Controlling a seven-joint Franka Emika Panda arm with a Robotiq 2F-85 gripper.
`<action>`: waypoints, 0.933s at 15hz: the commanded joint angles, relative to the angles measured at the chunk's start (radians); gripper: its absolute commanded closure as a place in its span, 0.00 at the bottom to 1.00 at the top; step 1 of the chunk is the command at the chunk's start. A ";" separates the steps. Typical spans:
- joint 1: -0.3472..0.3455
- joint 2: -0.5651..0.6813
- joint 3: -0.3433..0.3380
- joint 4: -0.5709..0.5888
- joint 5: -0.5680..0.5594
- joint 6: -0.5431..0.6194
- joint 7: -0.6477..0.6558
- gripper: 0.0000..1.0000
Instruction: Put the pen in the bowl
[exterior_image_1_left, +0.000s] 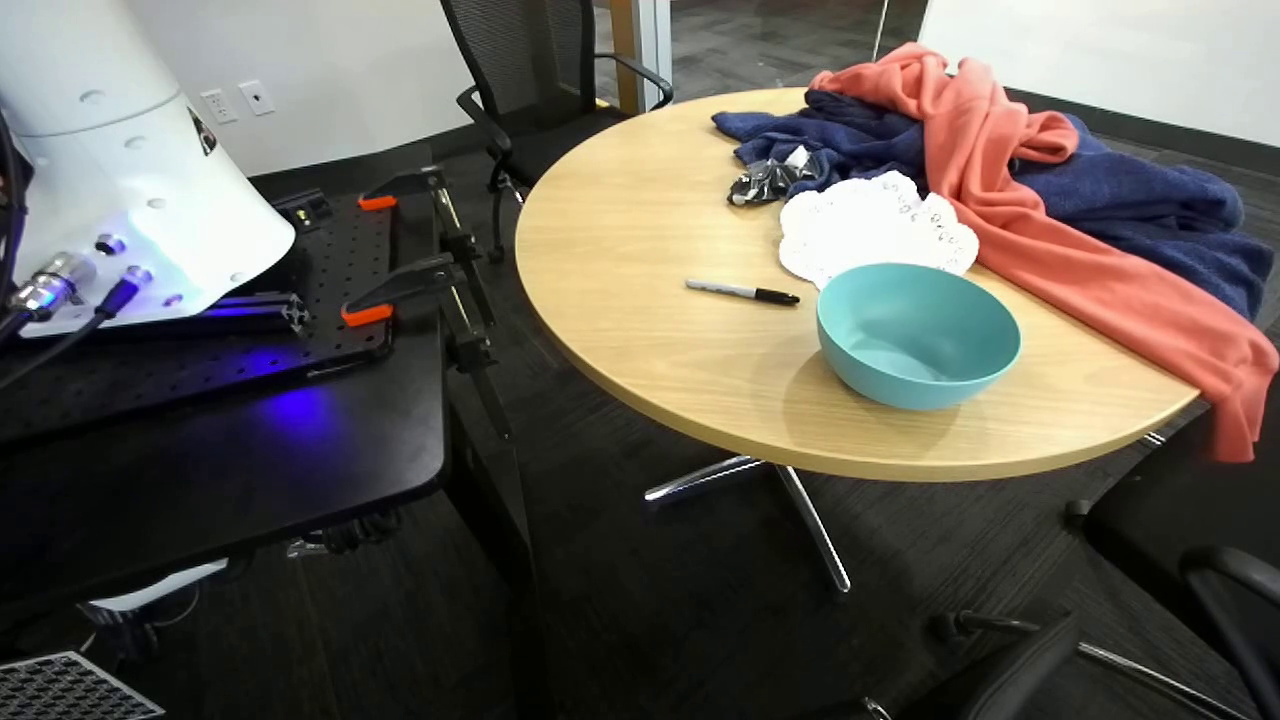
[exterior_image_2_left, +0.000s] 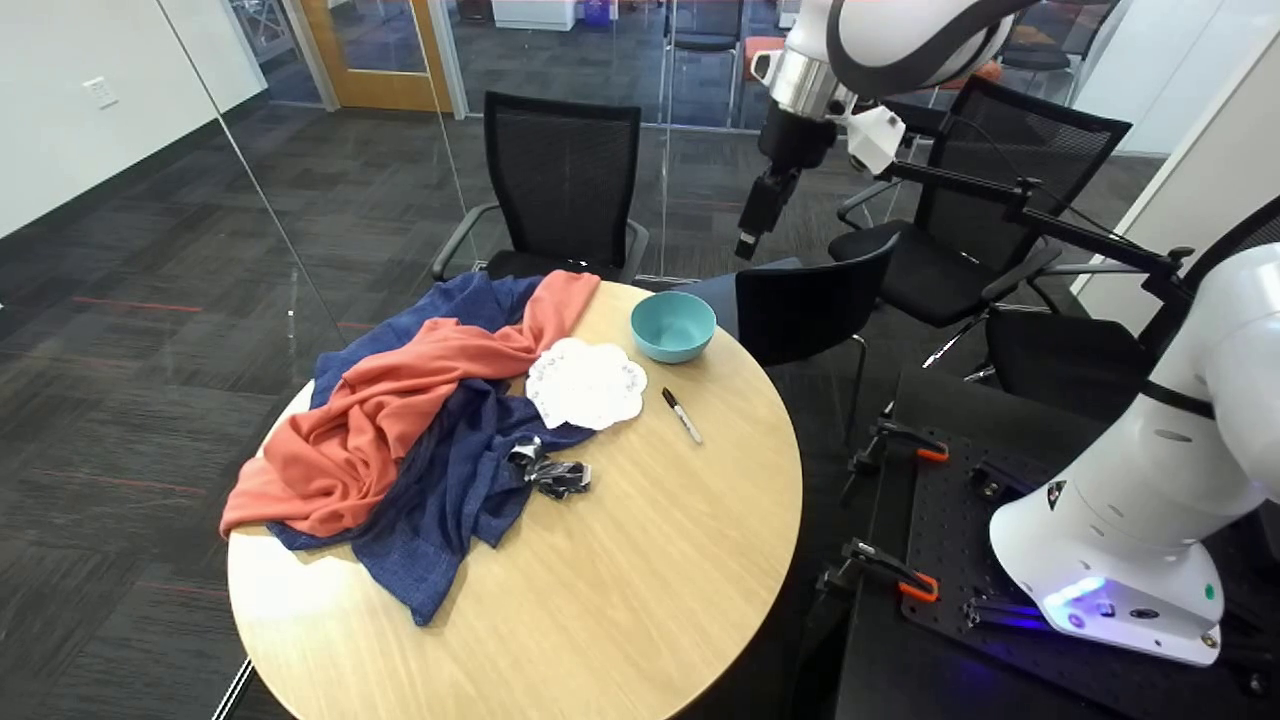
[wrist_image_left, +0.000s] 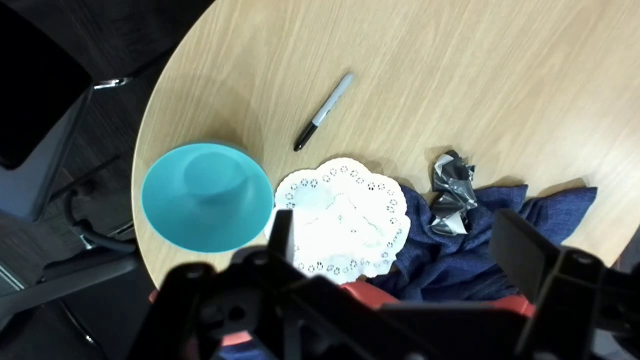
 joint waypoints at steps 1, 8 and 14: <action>-0.014 0.005 0.043 -0.076 -0.008 0.069 0.104 0.00; 0.003 0.149 0.077 -0.096 0.047 0.196 0.211 0.00; 0.013 0.355 0.109 -0.053 0.169 0.348 0.211 0.00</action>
